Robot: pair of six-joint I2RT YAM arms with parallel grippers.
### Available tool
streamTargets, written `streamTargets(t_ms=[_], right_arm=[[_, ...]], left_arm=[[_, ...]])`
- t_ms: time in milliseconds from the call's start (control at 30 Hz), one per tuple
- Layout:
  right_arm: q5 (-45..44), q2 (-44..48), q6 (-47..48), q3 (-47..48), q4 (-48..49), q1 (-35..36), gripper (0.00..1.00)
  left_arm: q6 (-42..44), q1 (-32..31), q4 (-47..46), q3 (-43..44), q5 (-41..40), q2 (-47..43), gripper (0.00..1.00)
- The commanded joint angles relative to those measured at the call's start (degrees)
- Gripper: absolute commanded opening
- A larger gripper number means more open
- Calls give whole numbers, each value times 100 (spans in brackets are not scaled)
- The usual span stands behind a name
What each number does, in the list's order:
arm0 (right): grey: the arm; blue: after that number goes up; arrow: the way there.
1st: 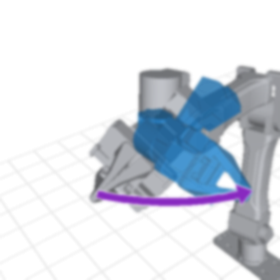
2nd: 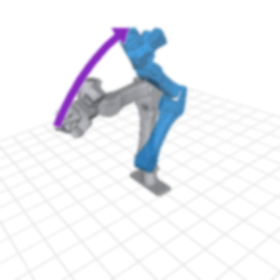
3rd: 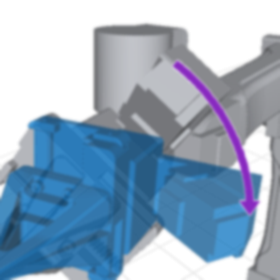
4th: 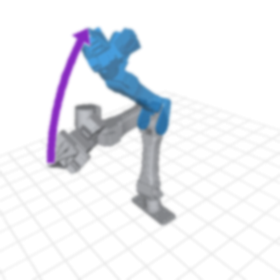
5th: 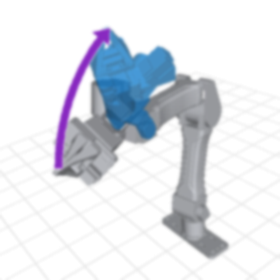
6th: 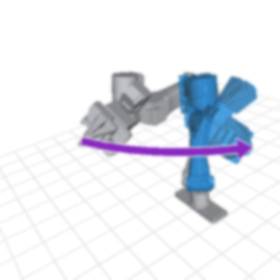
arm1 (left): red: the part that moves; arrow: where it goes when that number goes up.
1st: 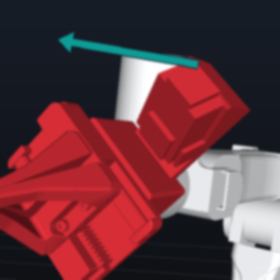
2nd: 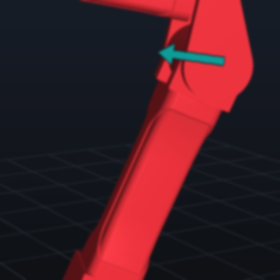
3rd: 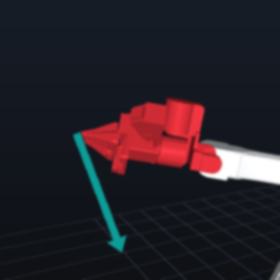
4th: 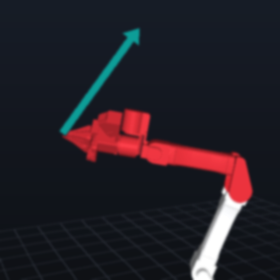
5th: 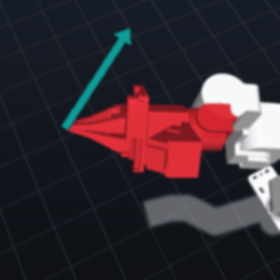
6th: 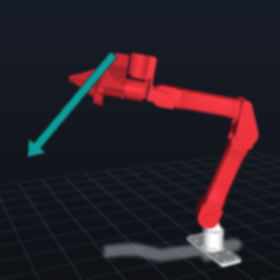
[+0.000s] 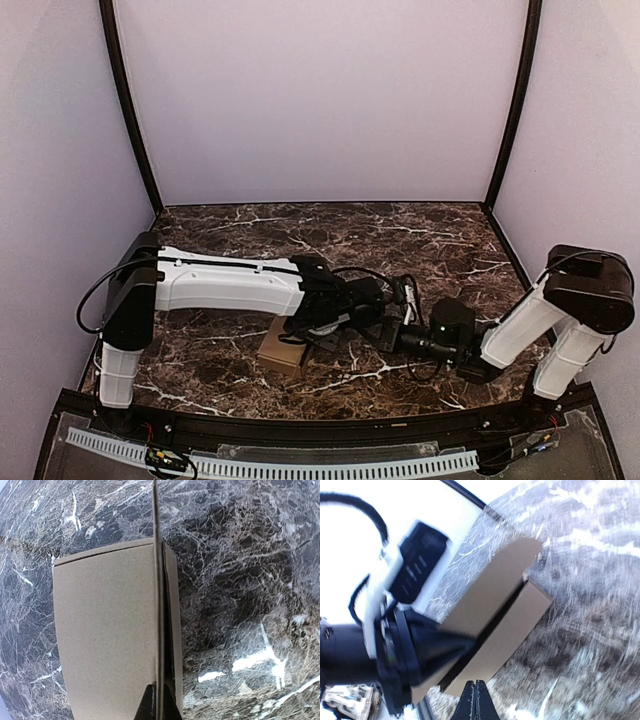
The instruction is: Fold the paper box
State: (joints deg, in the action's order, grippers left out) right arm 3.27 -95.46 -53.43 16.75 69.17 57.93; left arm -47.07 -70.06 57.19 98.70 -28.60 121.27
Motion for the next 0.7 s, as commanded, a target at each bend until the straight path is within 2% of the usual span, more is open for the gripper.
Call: streamTargets(t_ms=[0,167,433,667], right_arm=[[-282,280,805,430,-1188,-136,0],[-110,261,1057,619,-1332,-351,0],[89,282,1106,303,-1247,-484,0],[95,921,1261,-167,-1654,-496,0]], left_arm=[[334,-168,-18,-161,313,76,1],[1005,-302,-216,-284,396,-16,1],[1854,-333,-1066,-1029,1064,-330,1],[2652,-341,-1432,-1422,1455,-558,1]])
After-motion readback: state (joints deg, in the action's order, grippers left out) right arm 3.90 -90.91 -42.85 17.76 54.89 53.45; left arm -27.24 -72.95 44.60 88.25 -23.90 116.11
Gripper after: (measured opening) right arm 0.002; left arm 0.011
